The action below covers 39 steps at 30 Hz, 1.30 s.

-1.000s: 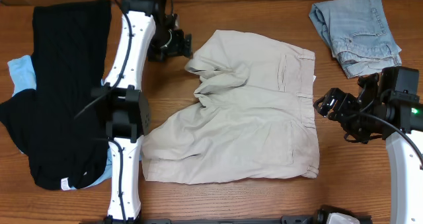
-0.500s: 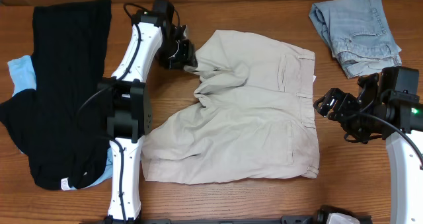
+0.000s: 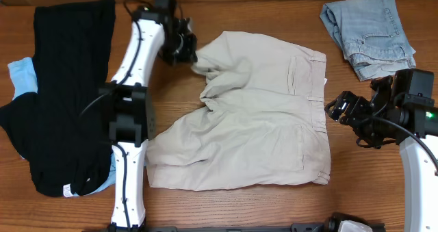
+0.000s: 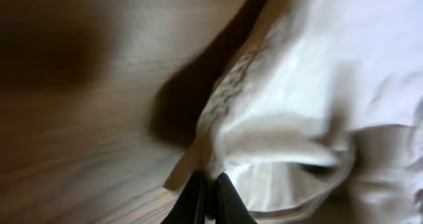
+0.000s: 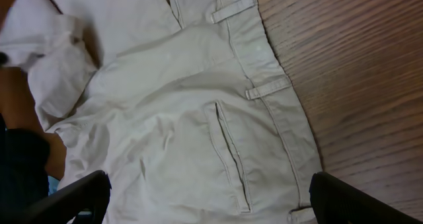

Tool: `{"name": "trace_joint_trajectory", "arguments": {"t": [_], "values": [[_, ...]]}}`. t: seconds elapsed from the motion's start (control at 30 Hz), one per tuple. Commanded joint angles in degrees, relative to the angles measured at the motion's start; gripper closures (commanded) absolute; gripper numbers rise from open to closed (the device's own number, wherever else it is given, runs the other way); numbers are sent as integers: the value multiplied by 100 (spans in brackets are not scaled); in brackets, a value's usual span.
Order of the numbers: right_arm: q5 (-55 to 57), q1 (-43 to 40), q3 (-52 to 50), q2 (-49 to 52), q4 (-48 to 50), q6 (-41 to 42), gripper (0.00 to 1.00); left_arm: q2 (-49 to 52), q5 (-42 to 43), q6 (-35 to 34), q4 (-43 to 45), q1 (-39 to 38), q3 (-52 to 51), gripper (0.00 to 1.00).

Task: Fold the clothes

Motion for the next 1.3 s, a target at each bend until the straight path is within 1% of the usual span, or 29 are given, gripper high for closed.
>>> {"name": "trace_joint_trajectory", "arguments": {"t": [0.0,0.07,0.1,0.13,0.17,0.2,0.23,0.27,0.3,0.33,0.4,0.5,0.57,0.63,0.67,0.73,0.77,0.8,0.9,0.97,1.0,1.1,1.17,1.27], "values": [[55,-17,142,-4,70,-42,0,-74,-149,118,-179,619,1082,96],[52,-17,142,-4,90,-39,0,-74,-146,352,-229,828,1401,96],[52,-17,142,-4,116,-39,0,-74,-151,636,-212,1021,1578,96],[52,-17,142,-4,125,-39,0,-74,-153,798,-175,1104,1596,93],[52,-17,142,-4,138,-39,0,-74,-153,946,-138,1176,1593,85],[52,-17,142,-4,146,-39,0,-72,-157,1075,-114,1231,1591,73],[50,-17,142,-4,149,-37,0,-61,-201,1167,-74,1274,1587,46],[50,-15,142,-4,146,-37,0,-61,-262,1196,-48,1305,1582,27],[50,-17,142,-4,144,-37,0,-61,-308,1196,-28,1318,1582,11],[50,-15,142,-4,142,-35,0,-63,-315,1196,-13,1327,1582,0],[48,-15,142,-4,142,-35,0,-63,-251,1191,-22,1327,1582,0],[50,-15,142,-4,140,-35,0,-63,358,1193,-120,1259,1582,0],[50,-17,142,-4,144,-37,0,-63,684,1193,-219,1152,1582,1],[50,-15,142,-4,146,-37,0,-57,728,1261,-400,885,1578,2],[50,-17,142,-4,155,-37,0,-46,546,1279,-448,745,1556,1],[50,-17,142,-4,162,-39,0,2,-136,1217,-562,446,1528,2],[52,-17,142,-4,160,-39,0,39,-525,1058,-654,315,1528,2],[52,-15,140,-4,157,-42,0,133,-1187,664,-901,57,1528,4],[52,-17,140,-4,166,-44,0,323,-1394,472,-1211,-234,1528,13],[52,-17,140,-4,168,-52,0,446,-1488,278,-1346,-350,1528,23],[52,-17,140,-4,162,-109,0,527,-1587,131,-1399,-389,1528,27],[52,-17,136,-4,140,-173,0,684,-1714,-101,-1504,-391,1526,31],[55,-17,136,-4,120,-197,0,730,-1821,-219,-1582,-367,1526,32],[55,-17,136,-4,122,-197,0,732,-1864,-219,-1624,-282,1528,32]]}}
